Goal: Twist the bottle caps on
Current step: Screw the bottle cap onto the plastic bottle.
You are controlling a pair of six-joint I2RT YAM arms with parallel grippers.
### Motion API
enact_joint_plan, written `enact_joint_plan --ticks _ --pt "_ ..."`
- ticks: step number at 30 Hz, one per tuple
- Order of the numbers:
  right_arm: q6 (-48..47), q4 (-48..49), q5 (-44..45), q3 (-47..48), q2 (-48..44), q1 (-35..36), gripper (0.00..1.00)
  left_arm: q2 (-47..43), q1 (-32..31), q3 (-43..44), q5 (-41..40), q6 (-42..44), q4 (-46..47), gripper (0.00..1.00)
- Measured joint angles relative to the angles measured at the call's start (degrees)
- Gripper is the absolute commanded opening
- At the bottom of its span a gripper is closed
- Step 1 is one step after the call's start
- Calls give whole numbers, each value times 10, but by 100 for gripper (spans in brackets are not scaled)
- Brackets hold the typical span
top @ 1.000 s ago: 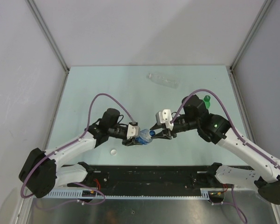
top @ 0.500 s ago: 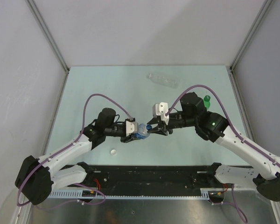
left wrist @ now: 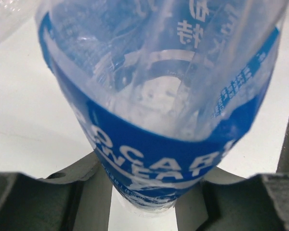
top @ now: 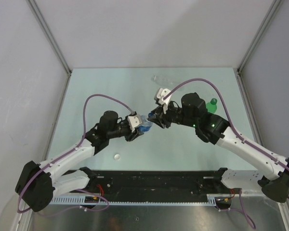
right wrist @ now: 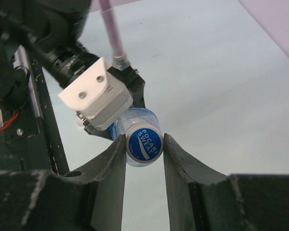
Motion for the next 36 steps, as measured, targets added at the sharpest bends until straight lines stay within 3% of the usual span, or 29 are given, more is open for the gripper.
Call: enact_joint_plan --ticks 19,36 --pt "273 17 189 4 60 2 0 45 -37 -2 -182 -45 15 0" --pt "319 52 220 7 60 -9 29 57 -43 -2 -220 -71 80 0"
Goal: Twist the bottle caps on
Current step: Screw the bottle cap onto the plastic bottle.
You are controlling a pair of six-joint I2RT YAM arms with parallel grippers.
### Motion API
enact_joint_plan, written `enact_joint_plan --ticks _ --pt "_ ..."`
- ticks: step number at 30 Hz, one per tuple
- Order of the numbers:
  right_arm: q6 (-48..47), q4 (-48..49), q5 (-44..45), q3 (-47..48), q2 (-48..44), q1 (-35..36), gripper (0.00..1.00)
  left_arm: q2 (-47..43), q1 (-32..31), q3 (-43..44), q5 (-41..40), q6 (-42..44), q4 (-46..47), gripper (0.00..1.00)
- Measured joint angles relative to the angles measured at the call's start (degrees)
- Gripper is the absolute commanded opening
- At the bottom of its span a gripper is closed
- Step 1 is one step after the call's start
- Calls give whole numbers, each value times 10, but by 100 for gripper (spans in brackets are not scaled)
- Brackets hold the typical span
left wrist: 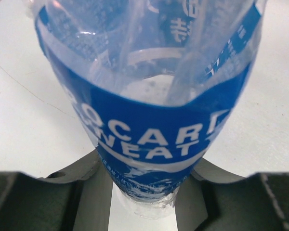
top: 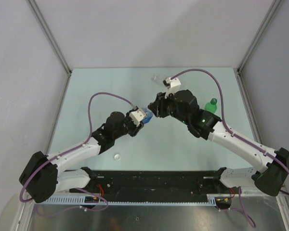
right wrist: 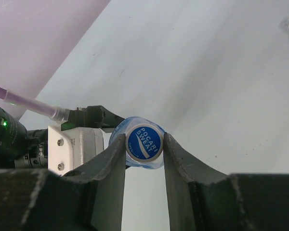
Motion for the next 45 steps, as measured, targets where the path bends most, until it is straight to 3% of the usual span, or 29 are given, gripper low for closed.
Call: enact_joint_plan --ticks 9,21,29,37,42,45 --pt "-16 0 0 0 -17 -3 45 10 -6 0 2 -5 39 0" --pt "-76 -9 -4 -7 -49 0 86 11 -17 0 50 -3 116 0" --pt "-179 -34 -95 -15 -101 -1 98 11 -7 0 108 7 127 0" --pt "-351 -83 -240 -40 -191 -3 98 10 18 0 223 77 73 0" --pt "-472 -147 -313 -46 -215 -6 91 11 18 2 282 150 -14 0" --pt "-532 -186 -357 -48 -217 -7 82 12 19 5 311 182 -51 0"
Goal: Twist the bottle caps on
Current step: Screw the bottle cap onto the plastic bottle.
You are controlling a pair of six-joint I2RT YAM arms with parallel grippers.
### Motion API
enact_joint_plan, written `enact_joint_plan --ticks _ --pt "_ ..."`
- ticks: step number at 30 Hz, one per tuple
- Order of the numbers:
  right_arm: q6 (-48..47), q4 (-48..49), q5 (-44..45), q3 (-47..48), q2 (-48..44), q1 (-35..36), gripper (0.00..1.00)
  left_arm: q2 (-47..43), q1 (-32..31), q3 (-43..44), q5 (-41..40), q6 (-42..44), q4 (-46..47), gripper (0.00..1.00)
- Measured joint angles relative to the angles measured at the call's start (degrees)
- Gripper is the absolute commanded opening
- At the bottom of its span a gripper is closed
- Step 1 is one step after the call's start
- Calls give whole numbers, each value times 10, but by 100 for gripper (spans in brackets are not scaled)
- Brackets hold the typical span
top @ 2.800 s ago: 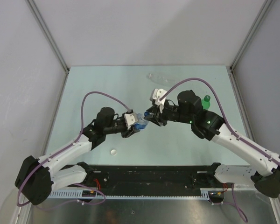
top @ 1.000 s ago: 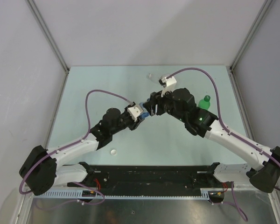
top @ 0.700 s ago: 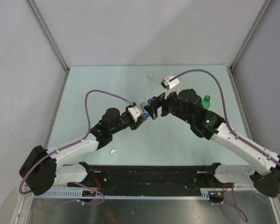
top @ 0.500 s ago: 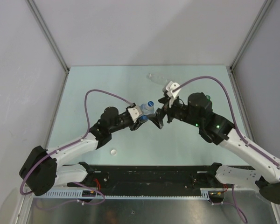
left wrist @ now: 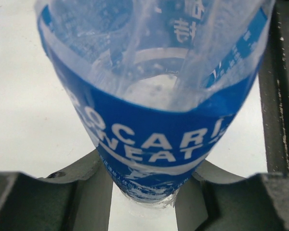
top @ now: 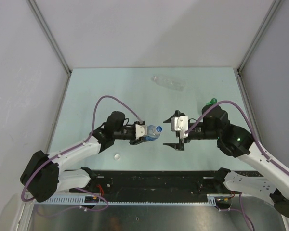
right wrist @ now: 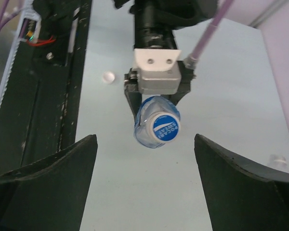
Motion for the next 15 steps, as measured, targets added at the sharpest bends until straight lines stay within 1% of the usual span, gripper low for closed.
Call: enact_joint_plan --ticks 2,6,9,15 --pt "-28 -20 -22 -2 2 0 77 0 0 2 16 16 -17 0" --pt "-59 -39 -50 -3 10 0 73 4 0 6 35 35 -38 0" --pt "-68 -41 -64 -3 23 0 71 10 0 12 41 40 -50 0" --pt "-68 -28 -63 -4 50 2 63 17 0 18 51 46 -68 0"
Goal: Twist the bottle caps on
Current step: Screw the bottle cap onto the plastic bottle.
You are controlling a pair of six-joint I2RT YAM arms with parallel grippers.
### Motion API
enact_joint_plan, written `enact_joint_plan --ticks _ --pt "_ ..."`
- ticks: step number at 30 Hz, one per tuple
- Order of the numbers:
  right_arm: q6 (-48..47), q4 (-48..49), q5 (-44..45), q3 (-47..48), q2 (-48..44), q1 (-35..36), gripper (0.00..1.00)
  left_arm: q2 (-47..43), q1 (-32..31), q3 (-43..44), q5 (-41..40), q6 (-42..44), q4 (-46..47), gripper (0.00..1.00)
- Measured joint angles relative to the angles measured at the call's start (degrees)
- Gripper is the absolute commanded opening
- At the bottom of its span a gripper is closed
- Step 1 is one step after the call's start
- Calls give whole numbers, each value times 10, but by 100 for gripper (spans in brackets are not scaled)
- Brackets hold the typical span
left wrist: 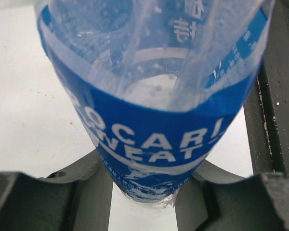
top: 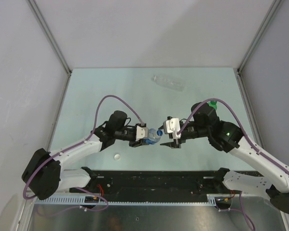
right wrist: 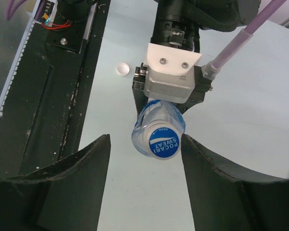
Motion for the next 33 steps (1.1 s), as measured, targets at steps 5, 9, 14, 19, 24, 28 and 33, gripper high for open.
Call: enact_joint_plan --ticks 5,9,14,19,24,28,33 --pt "1 13 9 0 13 2 58 2 0 0 1 4 -10 0" --pt "2 18 15 0 17 4 56 2 0 1 2 4 -14 0" --pt "2 20 21 0 21 4 50 2 0 4 5 8 -17 0" --pt "6 21 28 0 27 5 33 2 0 4 12 10 -18 0" --pt "15 22 30 0 29 5 22 -1 0 4 14 14 -27 0" --pt "26 29 30 0 30 7 19 -15 0 4 12 13 -42 0" --pt "79 64 39 1 36 5 14 -50 3 5 -25 -8 -52 0"
